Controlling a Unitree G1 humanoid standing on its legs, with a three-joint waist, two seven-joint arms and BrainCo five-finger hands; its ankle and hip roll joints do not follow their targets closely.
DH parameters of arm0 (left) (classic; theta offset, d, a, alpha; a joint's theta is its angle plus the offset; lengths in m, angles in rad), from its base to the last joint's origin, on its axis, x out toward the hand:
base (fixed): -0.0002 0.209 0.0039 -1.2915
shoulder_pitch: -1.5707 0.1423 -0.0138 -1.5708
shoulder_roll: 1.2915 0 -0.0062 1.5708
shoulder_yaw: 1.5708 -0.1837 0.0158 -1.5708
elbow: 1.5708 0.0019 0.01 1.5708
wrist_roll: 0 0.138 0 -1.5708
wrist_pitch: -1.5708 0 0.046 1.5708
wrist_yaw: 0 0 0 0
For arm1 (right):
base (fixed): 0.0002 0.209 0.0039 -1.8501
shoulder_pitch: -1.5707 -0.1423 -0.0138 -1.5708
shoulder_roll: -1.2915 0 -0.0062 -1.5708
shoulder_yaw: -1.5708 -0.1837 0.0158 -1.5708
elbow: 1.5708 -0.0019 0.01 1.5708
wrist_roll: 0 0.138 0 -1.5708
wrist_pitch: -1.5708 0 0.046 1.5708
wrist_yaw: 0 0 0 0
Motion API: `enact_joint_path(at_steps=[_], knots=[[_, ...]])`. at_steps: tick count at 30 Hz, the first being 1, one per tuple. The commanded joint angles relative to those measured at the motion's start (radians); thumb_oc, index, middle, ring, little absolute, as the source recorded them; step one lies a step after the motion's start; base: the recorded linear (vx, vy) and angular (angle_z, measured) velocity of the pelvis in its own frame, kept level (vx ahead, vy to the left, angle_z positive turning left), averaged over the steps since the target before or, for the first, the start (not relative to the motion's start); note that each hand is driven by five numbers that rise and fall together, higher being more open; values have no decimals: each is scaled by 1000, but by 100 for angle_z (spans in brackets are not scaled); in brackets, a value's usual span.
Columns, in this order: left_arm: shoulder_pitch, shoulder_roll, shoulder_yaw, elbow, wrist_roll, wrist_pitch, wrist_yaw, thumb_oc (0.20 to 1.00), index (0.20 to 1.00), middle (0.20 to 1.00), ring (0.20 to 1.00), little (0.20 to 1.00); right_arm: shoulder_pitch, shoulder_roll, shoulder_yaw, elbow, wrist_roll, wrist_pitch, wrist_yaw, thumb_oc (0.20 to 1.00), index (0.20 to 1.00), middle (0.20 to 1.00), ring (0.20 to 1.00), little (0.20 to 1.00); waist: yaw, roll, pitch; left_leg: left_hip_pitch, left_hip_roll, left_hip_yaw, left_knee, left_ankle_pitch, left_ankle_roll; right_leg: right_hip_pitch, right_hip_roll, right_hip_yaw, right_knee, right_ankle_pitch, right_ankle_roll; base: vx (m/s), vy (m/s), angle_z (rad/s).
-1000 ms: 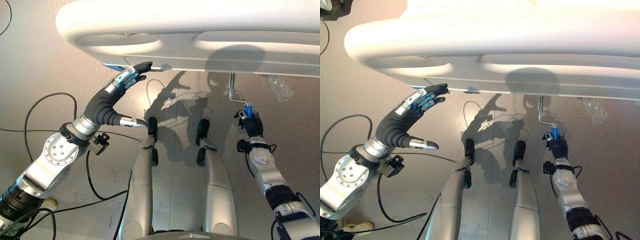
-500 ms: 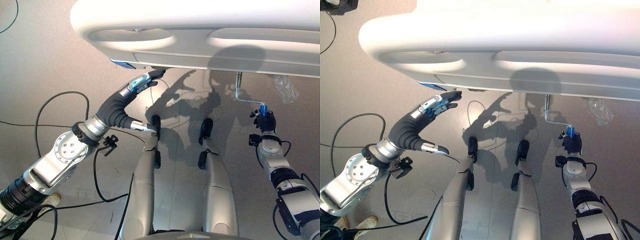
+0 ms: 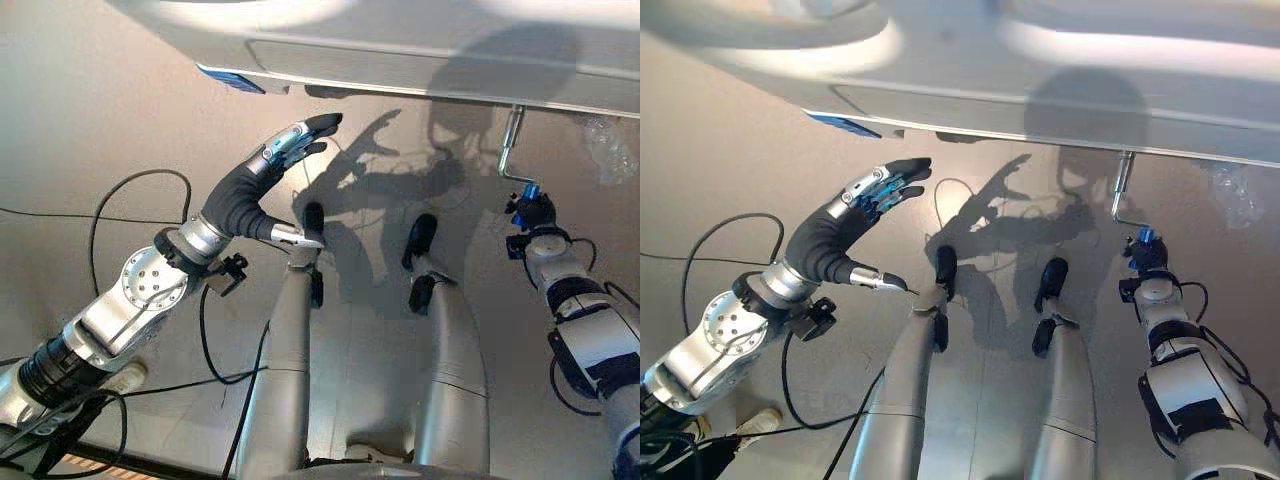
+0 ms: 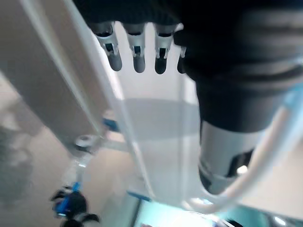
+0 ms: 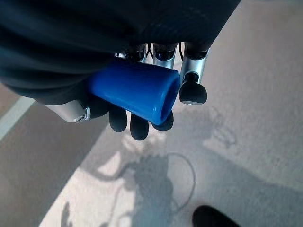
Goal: Raise the hospital bed
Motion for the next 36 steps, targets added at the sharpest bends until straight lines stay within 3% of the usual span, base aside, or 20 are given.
enact_joint_path(at_steps=[1, 2, 3, 5, 6, 7, 10, 11, 12, 13, 15, 18, 19, 20, 21, 24, 26, 27, 30, 36], knots=[[23, -101, 56, -102, 16, -41, 23, 1000, 1000, 1000, 1000, 1000, -87, 10, 178, 17, -180, 93, 67, 200, 200, 200, 200, 200, 12, 82, -23, -50, -2, -18, 61, -42, -7, -44, 31, -7, 143, -91, 45, 74, 52, -7], [17, -100, 61, -103, 17, -42, 23, 1000, 1000, 1000, 1000, 1000, -95, 9, 177, 15, -180, 93, 66, 200, 200, 200, 200, 200, 13, 83, -23, -73, 1, -16, 50, -9, -3, -66, 32, -13, 130, -62, 37, 46, 30, -1], [35, -139, 65, -99, 28, -30, 34, 1000, 1000, 1000, 1000, 1000, -125, 66, 211, -8, -209, 98, 77, 200, 200, 200, 200, 200, 25, 83, -23, -98, -8, -13, 101, -58, -7, -83, 29, -12, 168, -98, 42, 54, 45, 1], [35, -153, 77, -96, 27, -30, 42, 1000, 1000, 1000, 1000, 1000, -151, 93, 232, -16, -237, 104, 81, 200, 200, 200, 200, 200, 31, 84, -23, -139, -10, -10, 102, -28, -3, -120, 29, -18, 162, -71, 32, 47, 46, 1], [43, -156, 77, -93, 27, -28, 51, 1000, 1000, 1000, 1000, 1000, -145, 110, 234, -20, -234, 105, 79, 200, 200, 200, 200, 200, 32, 84, -23, -124, -14, -12, 118, -65, -6, -106, 27, -11, 177, -102, 41, -37, 29, 3], [37, -154, 84, -95, 28, -28, 51, 1000, 1000, 1000, 1000, 1000, -156, 109, 233, -22, -234, 105, 78, 200, 200, 200, 200, 200, 32, 84, -23, -149, -12, -11, 107, -31, -3, -129, 28, -17, 165, -72, 33, 90, 30, 3], [48, -160, 89, -92, 30, -26, 63, 1000, 1000, 1000, 1000, 1000, -150, 142, 242, -12, -250, 108, 83, 200, 200, 200, 200, 200, 36, 83, -23, -142, -18, -16, 126, -69, -4, -123, 27, -11, 186, -104, 38, 3, 36, 0], [45, -162, 96, -95, 28, -27, 67, 1000, 1000, 1000, 1000, 1000, -160, 161, 259, -15, -281, 112, 83, 200, 200, 200, 200, 200, 42, 85, -23, -170, -14, -15, 116, -36, 1, -147, 27, -20, 171, -74, 29, 63, 9, -3], [53, -163, 91, -95, 27, -26, 67, 1000, 1000, 1000, 1000, 1000, -150, 164, 260, -13, -281, 112, 84, 200, 200, 200, 200, 200, 40, 84, -23, -146, -16, -16, 129, -69, -3, -125, 26, -14, 184, -104, 37, -50, 21, -2], [46, -162, 97, -96, 28, -26, 67, 1000, 1000, 1000, 1000, 1000, -161, 162, 259, -15, -281, 112, 83, 200, 200, 200, 200, 200, 42, 85, -23, -170, -14, -15, 116, -36, 1, -147, 27, -21, 171, -74, 29, 0, 0, 0], [50, -160, 96, -94, 25, -30, 75, 1000, 1000, 1000, 1000, 1000, -152, 202, 304, -41, -337, 112, 86, 200, 200, 200, 200, 200, 43, 80, -23, -149, -17, -17, 130, -71, -4, -126, 28, -14, 180, -105, 35, 0, 0, 0], [52, -166, 99, -96, 18, -37, 79, 1000, 1000, 1000, 1000, 1000, -149, 253, 336, -95, -354, 94, 95, 200, 200, 200, 200, 200, 43, 78, -23, -152, -19, -14, 129, -72, -3, -126, 29, -13, 173, -102, 36, 21, 3, 0], [45, -165, 106, -97, 18, -38, 79, 1000, 1000, 1000, 1000, 1000, -160, 251, 336, -97, -355, 94, 94, 200, 200, 200, 200, 200, 43, 79, -23, -177, -17, -13, 117, -38, 0, -148, 30, -20, 160, -72, 28, 0, 0, 0], [52, -166, 100, -96, 18, -37, 79, 1000, 1000, 1000, 1000, 1000, -149, 253, 337, -95, -354, 94, 94, 200, 200, 200, 200, 200, 43, 78, -23, -152, -19, -14, 129, -72, -3, -126, 29, -13, 173, -102, 36, -55, 16, -2], [49, -156, 105, -96, 18, -48, 87, 1000, 1000, 1000, 1000, 1000, -164, 317, 385, -170, -388, 70, 109, 200, 200, 200, 200, 200, 46, 79, -23, -179, -16, -16, 117, -37, 0, -149, 31, -24, 153, -70, 28, 66, 13, -3], [62, -151, 95, -97, 17, -59, 92, 1000, 1000, 1000, 1000, 1000, -150, 356, 422, -237, -402, 42, 116, 200, 200, 200, 200, 200, 50, 84, -23, -154, -21, -17, 136, -76, -2, -126, 29, -14, 171, -105, 37, 30, 18, -4], [54, -142, 94, -101, 14, -68, 88, 1000, 1000, 1000, 1000, 1000, -157, 359, 456, -336, -410, 16, 120, 200, 200, 200, 200, 200, 51, 87, -23, -179, -19, -16, 122, -38, 2, -148, 26, -23, 153, -71, 31, -26, 16, -1], [60, -143, 88, -99, 13, -68, 87, 1000, 1000, 1000, 1000, 1000, -146, 360, 456, -336, -409, 17, 122, 200, 200, 200, 200, 200, 50, 86, -23, -155, -21, -17, 133, -71, -2, -126, 26, -16, 166, -100, 39, 0, 0, 0], [63, -123, 82, -98, 7, -83, 81, 1000, 1000, 1000, 1000, 1000, -134, 344, 473, -476, -380, -18, 123, 200, 200, 200, 200, 200, 50, 85, -23, -149, -21, -18, 129, -68, -2, -120, 26, -15, 160, -97, 40, 24, -2, -3], [48, -69, 60, -56, 68, -115, 116, 1000, 1000, 1000, 1000, 1000, -36, 212, 447, -944, -199, -140, 115, 200, 200, 200, 200, 200, 14, 55, -23, -139, -15, -5, 88, -21, 2, -114, 24, -18, 119, -52, 39, -19, 6, 0]])
